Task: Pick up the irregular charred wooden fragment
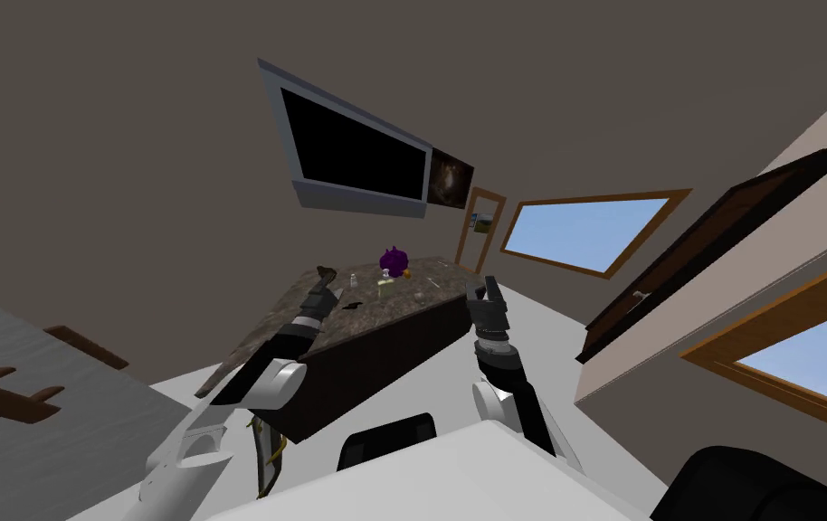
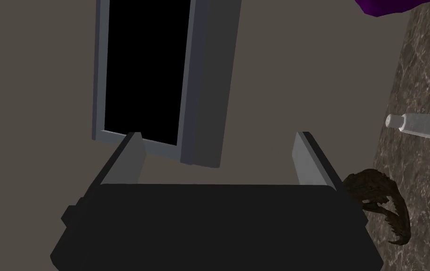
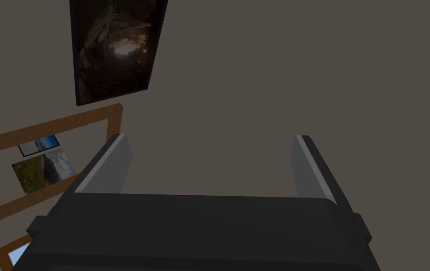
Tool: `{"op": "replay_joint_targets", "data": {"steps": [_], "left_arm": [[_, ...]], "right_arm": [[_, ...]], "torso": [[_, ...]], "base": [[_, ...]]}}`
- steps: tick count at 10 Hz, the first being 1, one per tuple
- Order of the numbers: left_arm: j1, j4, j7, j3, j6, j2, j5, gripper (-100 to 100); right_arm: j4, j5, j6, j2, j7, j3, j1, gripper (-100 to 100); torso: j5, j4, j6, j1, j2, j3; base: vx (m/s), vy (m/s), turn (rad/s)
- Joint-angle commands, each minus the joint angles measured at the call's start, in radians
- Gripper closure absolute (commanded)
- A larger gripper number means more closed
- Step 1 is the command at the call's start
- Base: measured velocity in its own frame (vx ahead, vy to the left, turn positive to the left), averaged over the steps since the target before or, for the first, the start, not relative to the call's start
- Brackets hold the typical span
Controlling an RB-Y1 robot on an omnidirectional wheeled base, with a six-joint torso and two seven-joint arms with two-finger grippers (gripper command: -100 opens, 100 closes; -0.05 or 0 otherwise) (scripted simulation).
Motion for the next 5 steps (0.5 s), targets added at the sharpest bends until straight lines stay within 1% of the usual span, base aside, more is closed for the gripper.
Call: {"op": "replay_joint_targets", "data": {"steps": [1, 2, 3, 4, 5], "left_arm": [[-0.020, 0.013, 0.007, 0.001, 0.049, 0.014, 0.012, -100], [-0.062, 0.047, 0.018, 0.001, 0.079, 0.041, 0.035, -100], [-0.062, 0.047, 0.018, 0.001, 0.105, 0.041, 0.035, -100], [-0.104, 0.085, 0.030, 0.001, 0.138, 0.067, 0.058, -100], [-0.104, 0.085, 0.030, 0.001, 0.164, 0.067, 0.058, -100]], "right_arm": [[0.000, 0.000, 0.000, 0.000, 0.000, 0.000, 0.000, 0], [0.000, 0.000, 0.000, 0.000, 0.000, 0.000, 0.000, 0], [0.000, 0.000, 0.000, 0.000, 0.000, 0.000, 0.000, 0], [0.000, 0.000, 0.000, 0.000, 0.000, 0.000, 0.000, 0], [0.000, 0.000, 0.000, 0.000, 0.000, 0.000, 0.000, 0]], "torso": [[0.000, 0.000, 0.000, 0.000, 0.000, 0.000], [0.000, 0.000, -0.001, 0.001, 0.000, 0.000], [0.000, 0.000, 0.000, 0.000, 0.000, 0.000], [0.000, 0.000, -0.001, 0.001, 0.000, 0.000], [0.000, 0.000, 0.000, 0.000, 0.000, 0.000]], "base": [[-0.039, -0.019, -0.088], [-0.047, -0.026, -0.165], [-0.036, -0.016, -0.086], [-0.030, -0.025, -0.171], [-0.023, -0.021, -0.082]]}}
